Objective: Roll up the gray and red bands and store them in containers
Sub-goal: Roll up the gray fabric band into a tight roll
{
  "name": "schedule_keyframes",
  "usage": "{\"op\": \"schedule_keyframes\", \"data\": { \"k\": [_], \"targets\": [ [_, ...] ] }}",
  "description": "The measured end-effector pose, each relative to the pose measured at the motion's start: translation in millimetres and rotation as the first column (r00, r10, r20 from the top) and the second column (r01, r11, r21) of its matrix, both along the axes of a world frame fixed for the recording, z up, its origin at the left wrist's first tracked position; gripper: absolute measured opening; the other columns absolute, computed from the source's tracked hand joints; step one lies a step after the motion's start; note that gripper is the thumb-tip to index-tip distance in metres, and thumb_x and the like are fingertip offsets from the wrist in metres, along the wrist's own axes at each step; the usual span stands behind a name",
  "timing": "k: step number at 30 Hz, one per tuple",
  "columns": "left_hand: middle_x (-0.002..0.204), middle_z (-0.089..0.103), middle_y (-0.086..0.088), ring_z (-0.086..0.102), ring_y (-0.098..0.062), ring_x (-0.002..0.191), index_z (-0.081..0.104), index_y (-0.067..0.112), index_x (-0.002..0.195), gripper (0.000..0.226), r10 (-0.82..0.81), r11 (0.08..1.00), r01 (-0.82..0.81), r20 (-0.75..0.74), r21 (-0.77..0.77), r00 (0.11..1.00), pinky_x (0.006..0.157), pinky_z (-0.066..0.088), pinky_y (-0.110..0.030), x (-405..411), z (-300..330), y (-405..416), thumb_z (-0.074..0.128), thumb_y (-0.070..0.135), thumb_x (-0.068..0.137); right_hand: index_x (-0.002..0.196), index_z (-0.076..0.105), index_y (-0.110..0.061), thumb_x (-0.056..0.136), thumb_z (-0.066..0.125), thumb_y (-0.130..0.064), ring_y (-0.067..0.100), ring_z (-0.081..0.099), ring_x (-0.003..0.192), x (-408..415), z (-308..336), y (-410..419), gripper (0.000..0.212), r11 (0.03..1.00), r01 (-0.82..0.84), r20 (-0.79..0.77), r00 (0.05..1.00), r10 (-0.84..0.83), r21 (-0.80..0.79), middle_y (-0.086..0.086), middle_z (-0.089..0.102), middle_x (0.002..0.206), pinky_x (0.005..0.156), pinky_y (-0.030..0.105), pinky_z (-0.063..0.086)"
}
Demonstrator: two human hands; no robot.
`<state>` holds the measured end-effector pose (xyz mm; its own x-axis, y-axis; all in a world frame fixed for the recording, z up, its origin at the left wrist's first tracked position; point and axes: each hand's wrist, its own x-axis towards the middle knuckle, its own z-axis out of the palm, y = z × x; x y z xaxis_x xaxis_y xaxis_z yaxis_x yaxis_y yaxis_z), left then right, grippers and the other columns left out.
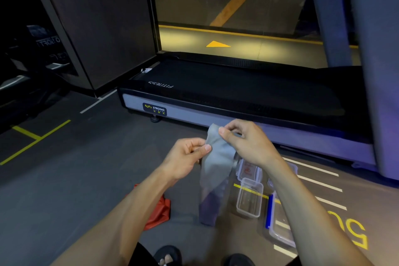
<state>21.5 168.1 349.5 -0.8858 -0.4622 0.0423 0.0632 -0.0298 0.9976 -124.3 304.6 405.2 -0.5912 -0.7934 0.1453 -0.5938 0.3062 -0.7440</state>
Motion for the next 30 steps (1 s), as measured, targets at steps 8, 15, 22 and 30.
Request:
{"op": "schedule_keyframes", "data": {
  "k": [8, 15, 22, 30],
  "targets": [
    [0.08, 0.074, -0.006, 0.066, -0.01, 0.073, 0.06, 0.008, 0.132, 0.033, 0.014, 0.999, -0.016, -0.036, -0.04, 0.999, 0.069, 0.053, -0.024, -2, 4, 3, 0.058, 0.003, 0.1, 0.064, 0.042, -0.02, 0.107, 0.039, -0.049, 0.014, 0.04, 0.058, 16, 12, 0, 0.053, 0.988, -0.017, -0.051, 0.998, 0.025, 0.156, -0.006, 0.043, 0.058, 0.055, 0.031, 0.027],
    [0.086, 0.077, -0.013, 0.072, -0.017, 0.076, 0.066, 0.011, 0.122, 0.025, 0.029, 0.999, -0.03, -0.058, -0.025, 0.998, 0.068, 0.055, -0.025, 1, 4, 2, 0.057, 0.004, 0.1, 0.078, 0.06, -0.016, 0.092, 0.047, -0.072, 0.002, 0.055, 0.051, 13, 9, 2, 0.059, 0.968, -0.168, 0.111, 0.983, 0.149, 0.184, -0.008, 0.056, 0.061, 0.06, 0.03, 0.043],
    [0.091, 0.077, -0.018, 0.074, -0.024, 0.083, 0.066, 0.01, 0.122, 0.023, 0.002, 1.0, -0.001, -0.057, 0.016, 0.998, 0.075, 0.058, -0.031, 0, 2, 2, 0.057, 0.007, 0.101, 0.104, 0.067, -0.027, 0.084, 0.075, -0.058, 0.013, 0.068, 0.084, 5, 2, 3, 0.038, 0.985, -0.136, 0.093, 0.988, 0.126, 0.104, -0.005, 0.072, 0.096, 0.075, 0.038, 0.055],
    [0.081, 0.076, -0.008, 0.07, -0.018, 0.08, 0.056, 0.009, 0.136, 0.043, 0.043, 0.991, -0.034, -0.064, 0.132, 0.997, 0.077, 0.056, -0.033, -3, 2, 0, 0.063, 0.014, 0.094, 0.093, 0.063, -0.027, 0.086, 0.07, -0.062, 0.02, 0.068, 0.074, 11, 4, 0, 0.036, 0.999, -0.022, 0.125, 0.992, 0.017, 0.039, 0.002, 0.073, 0.084, 0.066, 0.036, 0.051]
  ]
}}
